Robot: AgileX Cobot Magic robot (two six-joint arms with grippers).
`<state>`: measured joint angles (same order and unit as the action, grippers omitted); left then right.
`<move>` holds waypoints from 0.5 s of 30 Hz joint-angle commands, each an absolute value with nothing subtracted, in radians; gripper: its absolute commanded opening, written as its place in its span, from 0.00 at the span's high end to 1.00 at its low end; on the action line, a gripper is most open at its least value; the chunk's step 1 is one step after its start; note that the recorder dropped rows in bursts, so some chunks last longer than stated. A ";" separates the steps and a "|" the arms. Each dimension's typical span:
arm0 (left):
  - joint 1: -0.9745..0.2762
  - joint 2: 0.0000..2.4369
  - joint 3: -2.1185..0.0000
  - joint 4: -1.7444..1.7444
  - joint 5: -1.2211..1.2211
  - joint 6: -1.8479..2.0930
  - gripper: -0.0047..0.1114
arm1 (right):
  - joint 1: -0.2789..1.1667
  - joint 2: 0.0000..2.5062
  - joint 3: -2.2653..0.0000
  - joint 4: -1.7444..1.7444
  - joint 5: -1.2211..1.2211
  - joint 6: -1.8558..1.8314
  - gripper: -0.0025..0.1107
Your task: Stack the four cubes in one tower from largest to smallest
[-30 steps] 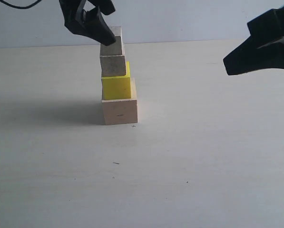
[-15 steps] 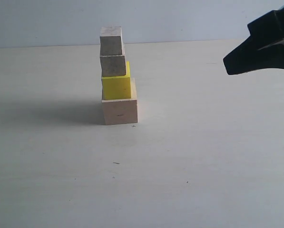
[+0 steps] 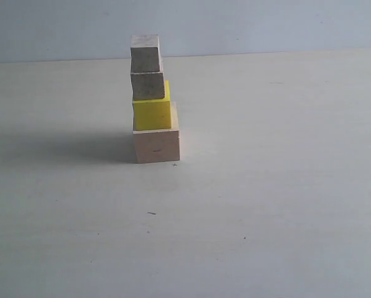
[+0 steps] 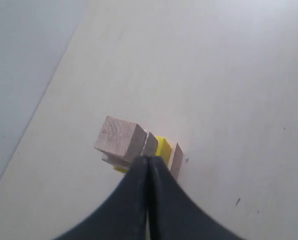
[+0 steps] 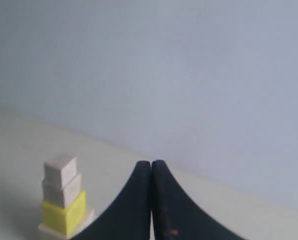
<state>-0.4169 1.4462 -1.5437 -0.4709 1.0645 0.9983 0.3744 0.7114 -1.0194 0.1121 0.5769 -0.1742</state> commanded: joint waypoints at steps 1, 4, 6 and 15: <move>-0.418 1.297 -1.318 -0.589 0.794 0.981 0.96 | 0.371 0.576 -1.017 -0.072 0.498 -0.070 0.98; -0.418 1.158 -1.123 -0.698 0.570 0.989 0.96 | 0.371 0.527 -1.017 -0.143 0.532 0.000 0.98; -0.418 1.064 -1.002 -0.763 0.435 0.995 0.96 | 0.371 0.508 -1.017 -0.144 0.569 0.008 0.98; -0.418 0.763 -0.629 -0.819 0.256 0.995 0.96 | 0.371 0.498 -1.017 -0.132 0.708 0.010 0.98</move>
